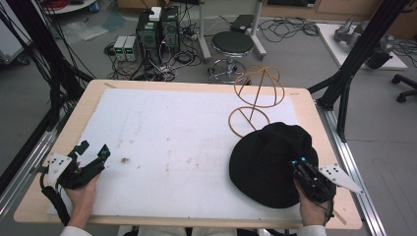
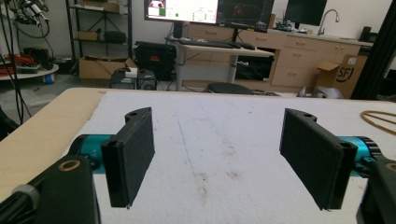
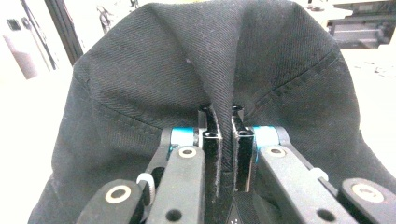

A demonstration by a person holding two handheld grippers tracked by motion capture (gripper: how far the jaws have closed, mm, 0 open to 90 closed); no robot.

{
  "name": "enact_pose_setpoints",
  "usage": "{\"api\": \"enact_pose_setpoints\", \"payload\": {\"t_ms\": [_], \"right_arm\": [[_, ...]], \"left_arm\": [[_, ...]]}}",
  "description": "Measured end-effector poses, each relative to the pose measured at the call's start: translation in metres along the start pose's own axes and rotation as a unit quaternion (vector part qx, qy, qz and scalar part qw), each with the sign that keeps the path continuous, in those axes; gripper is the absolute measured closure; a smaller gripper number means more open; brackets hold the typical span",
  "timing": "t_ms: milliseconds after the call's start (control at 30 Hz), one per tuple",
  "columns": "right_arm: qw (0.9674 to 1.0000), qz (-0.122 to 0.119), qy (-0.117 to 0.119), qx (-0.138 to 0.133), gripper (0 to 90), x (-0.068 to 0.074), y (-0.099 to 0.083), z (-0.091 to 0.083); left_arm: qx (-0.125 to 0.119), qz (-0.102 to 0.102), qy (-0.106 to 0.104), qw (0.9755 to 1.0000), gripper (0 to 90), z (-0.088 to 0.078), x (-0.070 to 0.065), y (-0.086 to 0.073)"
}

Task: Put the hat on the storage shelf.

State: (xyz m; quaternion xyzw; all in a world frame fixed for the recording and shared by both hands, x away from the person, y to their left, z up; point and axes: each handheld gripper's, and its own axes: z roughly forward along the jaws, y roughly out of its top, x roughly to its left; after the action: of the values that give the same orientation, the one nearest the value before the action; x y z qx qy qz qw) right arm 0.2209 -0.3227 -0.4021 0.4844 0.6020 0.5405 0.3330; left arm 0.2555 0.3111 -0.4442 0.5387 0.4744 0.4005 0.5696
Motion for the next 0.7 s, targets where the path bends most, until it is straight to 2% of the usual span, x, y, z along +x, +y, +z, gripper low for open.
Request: {"api": "enact_pose_setpoints", "payload": {"t_ms": [133,333,500,700], "right_arm": [[0.9999,0.014,-0.002,-0.005,86.6,-0.002,0.0,-0.002],[0.9998,0.014,-0.004,-0.012,86.5,-0.001,0.003,-0.003],[0.999,0.013,-0.008,-0.041,86.4,0.007,0.014,-0.008],[0.9983,0.009,-0.012,-0.056,86.4,0.014,0.024,-0.013]], "left_arm": [[0.0,0.0,0.0,1.0,26.5,0.0,0.0,0.0],[0.0,-0.001,-0.002,1.0,26.4,0.0,0.0,0.0],[0.0,-0.002,-0.003,1.0,26.5,0.001,0.0,0.0],[-0.001,-0.004,-0.004,1.0,26.5,0.002,0.0,0.0]]}}
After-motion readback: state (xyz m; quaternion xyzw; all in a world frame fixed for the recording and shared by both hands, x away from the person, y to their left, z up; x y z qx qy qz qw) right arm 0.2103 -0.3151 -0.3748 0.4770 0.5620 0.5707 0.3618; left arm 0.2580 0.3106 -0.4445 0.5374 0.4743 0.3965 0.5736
